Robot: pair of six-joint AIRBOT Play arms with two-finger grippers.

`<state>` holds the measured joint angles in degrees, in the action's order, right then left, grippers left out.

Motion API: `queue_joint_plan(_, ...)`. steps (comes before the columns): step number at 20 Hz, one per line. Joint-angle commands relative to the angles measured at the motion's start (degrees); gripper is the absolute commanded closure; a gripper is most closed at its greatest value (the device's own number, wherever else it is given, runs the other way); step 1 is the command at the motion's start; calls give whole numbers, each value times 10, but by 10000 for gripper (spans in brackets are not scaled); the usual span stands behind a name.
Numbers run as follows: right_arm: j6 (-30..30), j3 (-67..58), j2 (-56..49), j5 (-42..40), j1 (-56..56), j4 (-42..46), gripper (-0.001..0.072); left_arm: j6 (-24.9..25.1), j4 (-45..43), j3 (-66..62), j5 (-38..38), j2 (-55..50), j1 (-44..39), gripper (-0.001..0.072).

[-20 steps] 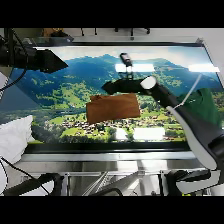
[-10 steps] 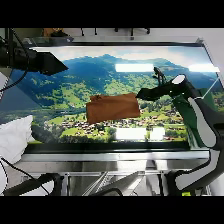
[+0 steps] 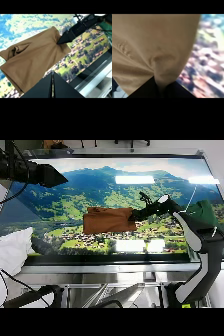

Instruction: Fold the shirts.

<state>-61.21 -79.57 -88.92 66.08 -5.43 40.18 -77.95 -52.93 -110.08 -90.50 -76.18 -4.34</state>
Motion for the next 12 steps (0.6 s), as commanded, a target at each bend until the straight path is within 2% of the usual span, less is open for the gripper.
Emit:
queue_joint_plan(1, 30, -5, 10, 5, -7, -58, 689, -1, 0, 0, 0, 0, 0, 689)
queue_joint_plan(5, 0, -40, 85, 12, 26, -60, 690, -1, 0, 0, -1, 0, 0, 689)
queue_joint_plan(8, -33, -85, 165, 50, 85, -115, 690, 0, 0, 0, -10, 0, 0, 689)
queue_joint_plan(10, -60, -108, 219, 40, 136, -148, 690, 0, 0, 0, -11, 0, 0, 689)
queue_joint_plan(12, -91, -121, 259, 8, 199, -143, 690, 0, 0, 0, -11, 0, 0, 689)
